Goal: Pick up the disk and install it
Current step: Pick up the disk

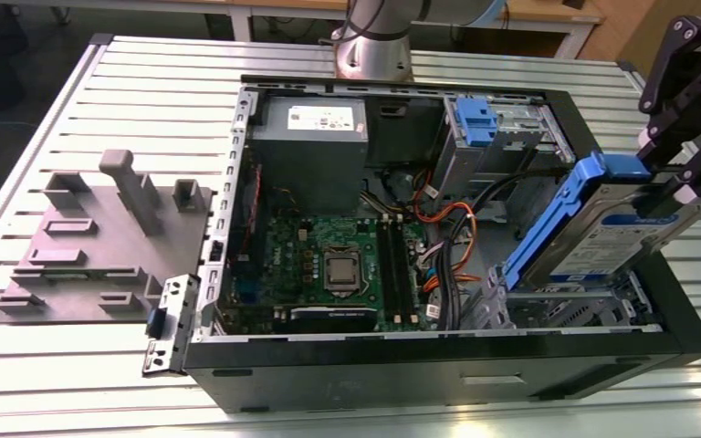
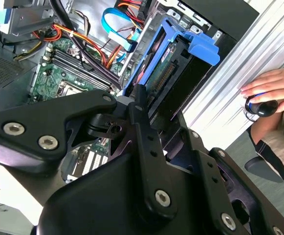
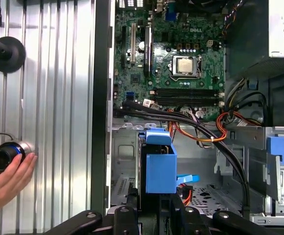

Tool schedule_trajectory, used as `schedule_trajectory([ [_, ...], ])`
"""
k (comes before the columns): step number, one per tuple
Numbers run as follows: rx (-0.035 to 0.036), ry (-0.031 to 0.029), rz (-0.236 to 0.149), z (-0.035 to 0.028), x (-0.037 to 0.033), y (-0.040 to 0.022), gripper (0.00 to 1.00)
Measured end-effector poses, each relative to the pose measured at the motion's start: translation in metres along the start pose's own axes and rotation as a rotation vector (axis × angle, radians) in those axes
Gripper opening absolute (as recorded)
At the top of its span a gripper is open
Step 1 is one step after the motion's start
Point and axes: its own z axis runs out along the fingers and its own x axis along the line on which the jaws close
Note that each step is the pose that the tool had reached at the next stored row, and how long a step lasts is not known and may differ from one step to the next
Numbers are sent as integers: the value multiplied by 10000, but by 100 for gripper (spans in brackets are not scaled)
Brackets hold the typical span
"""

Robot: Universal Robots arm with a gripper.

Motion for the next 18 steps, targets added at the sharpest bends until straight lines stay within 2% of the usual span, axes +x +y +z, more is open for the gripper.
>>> schedule_trajectory([
  [18,0,3,-15,37,-14,-1,35],
])
